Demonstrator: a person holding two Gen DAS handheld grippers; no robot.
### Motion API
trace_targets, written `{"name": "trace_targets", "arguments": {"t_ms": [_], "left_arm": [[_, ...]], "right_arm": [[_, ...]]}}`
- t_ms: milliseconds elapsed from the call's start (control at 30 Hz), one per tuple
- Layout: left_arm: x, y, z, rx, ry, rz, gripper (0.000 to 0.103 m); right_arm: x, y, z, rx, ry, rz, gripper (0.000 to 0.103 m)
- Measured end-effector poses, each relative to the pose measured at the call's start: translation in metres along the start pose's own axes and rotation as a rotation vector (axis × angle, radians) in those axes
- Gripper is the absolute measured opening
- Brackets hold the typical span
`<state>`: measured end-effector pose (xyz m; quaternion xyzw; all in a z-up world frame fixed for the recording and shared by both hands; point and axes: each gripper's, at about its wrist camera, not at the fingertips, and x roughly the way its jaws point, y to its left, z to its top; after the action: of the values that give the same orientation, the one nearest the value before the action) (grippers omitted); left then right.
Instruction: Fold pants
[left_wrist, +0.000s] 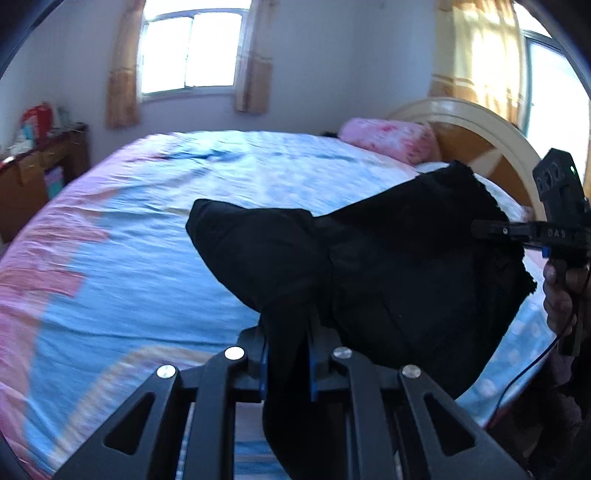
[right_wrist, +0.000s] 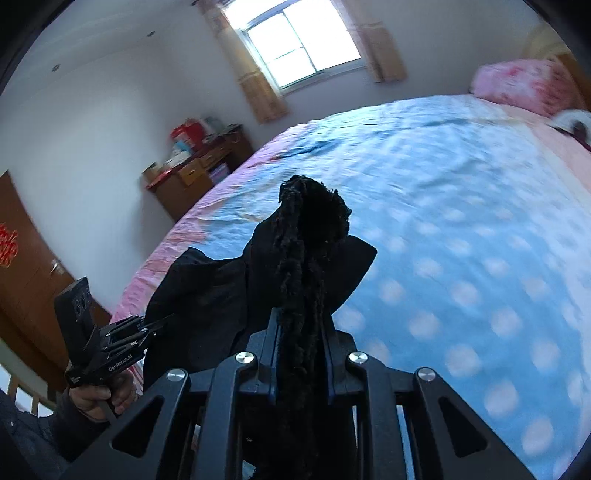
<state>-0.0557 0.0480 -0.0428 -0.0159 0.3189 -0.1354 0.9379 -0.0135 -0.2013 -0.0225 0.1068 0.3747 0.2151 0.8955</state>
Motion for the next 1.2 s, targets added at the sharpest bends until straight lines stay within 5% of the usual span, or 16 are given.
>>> {"name": "trace_targets", "arguments": {"t_ms": [300, 667, 867, 967, 1200], "left_arm": [[0.003, 0.097, 0.01, -0.086, -0.035, 0.211, 0.016], [0.044, 0.147, -0.018, -0.158, 0.02, 0.314, 0.019], [0.056, 0.144, -0.03, -0.149, 0.073, 0.374, 0.045], [0.055, 0.146, -0.031, -0.162, 0.088, 0.419, 0.067], [0.049, 0.146, -0.029, -0.165, 0.11, 0.445, 0.073]], "right_arm": [[0.137, 0.064, 0.083, -0.153, 0.101, 0.106, 0.017], [0.287, 0.06, 0.101, -0.14, 0.257, 0.124, 0.017], [0.31, 0.037, 0.095, -0.081, 0.295, 0.142, 0.021], [0.31, 0.028, 0.087, -0.078, 0.316, 0.116, 0.043], [0.288, 0.008, 0.073, -0.013, 0.296, 0.122, 0.057]]}}
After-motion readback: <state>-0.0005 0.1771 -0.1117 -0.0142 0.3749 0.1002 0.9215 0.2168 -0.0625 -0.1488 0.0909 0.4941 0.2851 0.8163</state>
